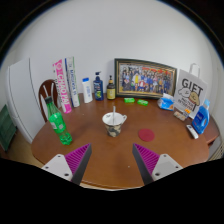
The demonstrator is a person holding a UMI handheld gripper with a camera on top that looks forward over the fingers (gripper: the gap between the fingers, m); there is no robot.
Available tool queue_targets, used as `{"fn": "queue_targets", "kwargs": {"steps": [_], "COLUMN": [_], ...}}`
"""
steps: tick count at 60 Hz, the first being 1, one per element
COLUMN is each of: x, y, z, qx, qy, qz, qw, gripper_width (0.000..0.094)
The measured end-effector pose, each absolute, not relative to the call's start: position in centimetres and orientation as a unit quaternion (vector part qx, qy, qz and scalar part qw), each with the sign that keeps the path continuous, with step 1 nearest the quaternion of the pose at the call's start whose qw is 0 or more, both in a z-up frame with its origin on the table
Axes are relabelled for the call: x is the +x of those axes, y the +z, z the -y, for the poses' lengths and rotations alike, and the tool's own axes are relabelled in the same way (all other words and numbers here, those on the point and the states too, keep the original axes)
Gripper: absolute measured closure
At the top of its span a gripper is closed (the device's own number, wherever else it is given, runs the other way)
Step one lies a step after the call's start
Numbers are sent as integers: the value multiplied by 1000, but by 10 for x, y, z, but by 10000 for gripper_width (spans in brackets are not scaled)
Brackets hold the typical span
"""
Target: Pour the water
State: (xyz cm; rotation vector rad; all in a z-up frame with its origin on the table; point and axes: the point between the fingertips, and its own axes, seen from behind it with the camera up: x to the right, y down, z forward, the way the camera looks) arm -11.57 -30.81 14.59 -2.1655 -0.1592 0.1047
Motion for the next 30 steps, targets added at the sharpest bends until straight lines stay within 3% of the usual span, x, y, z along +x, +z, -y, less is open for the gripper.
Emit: {"fn": "queue_targets", "kwargs": {"steps": [17, 30], "x": [-295, -362], "y": [113, 95], "z": [292, 232], "qx": [-857, -833], "qy": [88, 72], "qz": [70, 57], "qw": [503, 546], "gripper_width": [78, 80]}}
